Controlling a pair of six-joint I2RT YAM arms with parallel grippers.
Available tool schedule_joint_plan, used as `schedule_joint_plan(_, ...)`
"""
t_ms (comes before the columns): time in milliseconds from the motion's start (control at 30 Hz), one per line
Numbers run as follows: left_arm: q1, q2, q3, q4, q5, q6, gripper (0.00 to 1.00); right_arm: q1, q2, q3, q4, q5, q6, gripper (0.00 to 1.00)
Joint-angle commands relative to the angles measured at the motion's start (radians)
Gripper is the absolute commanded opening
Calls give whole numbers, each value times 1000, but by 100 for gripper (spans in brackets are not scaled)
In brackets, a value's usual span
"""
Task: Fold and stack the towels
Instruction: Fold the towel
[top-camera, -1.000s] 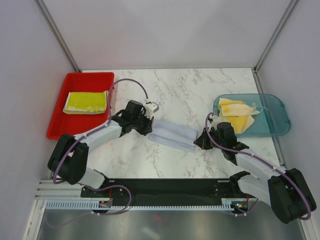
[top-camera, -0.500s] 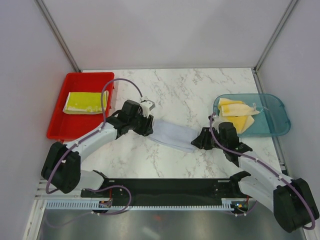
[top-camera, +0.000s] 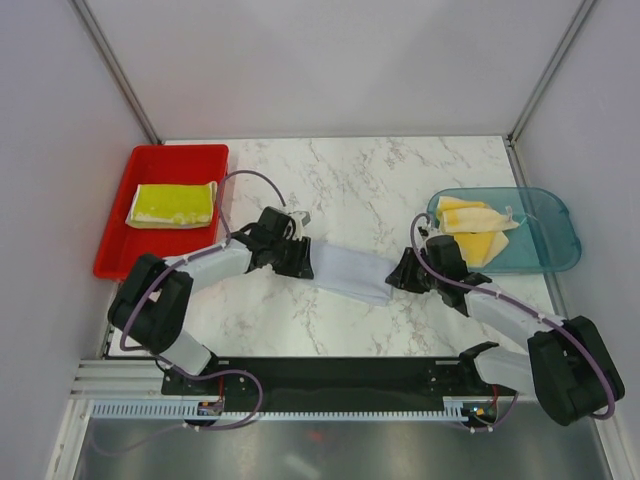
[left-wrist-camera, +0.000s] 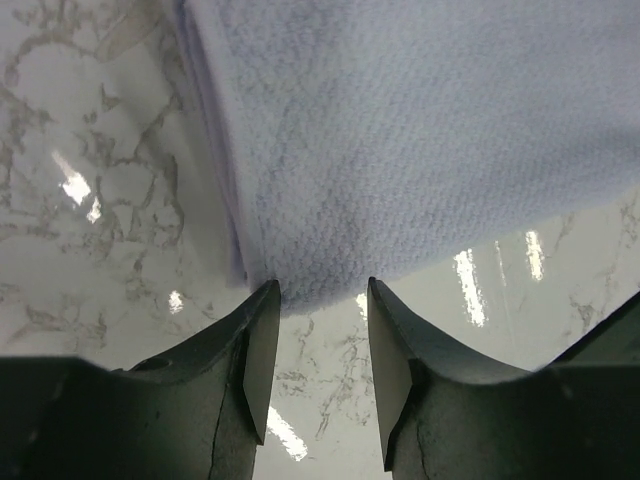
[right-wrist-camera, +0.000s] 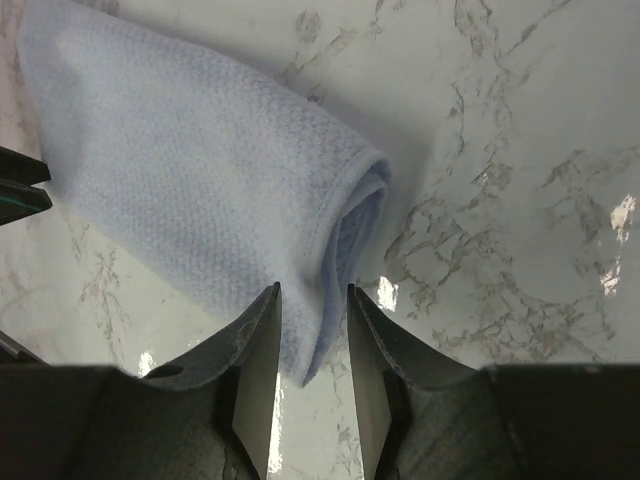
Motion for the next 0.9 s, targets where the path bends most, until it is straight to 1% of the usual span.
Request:
schedule_joint_plan(0,2,32,3,-66,-106,-132,47,3,54,48,88,14,-52,41)
schedule_joint_plan(33,2,26,-14,-60,-110,-180,47,3,98,60,100,4,-91,41)
schedule_joint_plan(133,2,-29,-34,-54,-139,-246,47,3,201,126,132,-11,-168,41)
schedule_joint_plan(167,1,-74,-36,-52,-152,-265,49,3,227,167,132,-11,-191,40)
schedule_joint_plan(233,1,-114,-36,-38,-134,-306,50,1,292,209,132,-26,-249,40)
schedule_joint_plan(267,1,-134,-31,-43,-130,-313,51,0,313,249,132,-28,-265,40)
schedule_joint_plan(400,1,-214,-5,-50,-156,-328,53,-22,402,347,132,-120,-334,40)
schedule_joint_plan(433,1,-215,15,-58,-166,-316,53,-26,430,365,113,-172,-343,40)
schedule_joint_plan(500,2,-206,32,-87,-196,-293,53,-29,444,408,85,-177,-343,40)
schedule_joint_plan(533,4,-188,46,-96,-209,-265,54,-31,444,419,64,-130,-331,40)
schedule_joint_plan(567,5,-178,49,-104,-230,-253,54,-31,444,444,-8,-88,-316,40)
schedule_joint_plan(633,8,-159,38,-112,-236,-238,54,-31,419,459,-129,-8,-268,45)
schedule_joint_plan(667,10,-152,33,-109,-223,-235,54,-31,407,461,-159,57,-251,47)
schedule_joint_plan(700,10,-146,30,-107,-210,-231,54,-31,390,455,-179,70,-239,48)
schedule_joint_plan(800,10,-120,23,-90,-135,-215,54,-29,314,421,-219,60,-185,52)
schedule_joint_plan(867,10,-111,29,-93,-109,-195,53,-31,277,402,-240,60,-135,52)
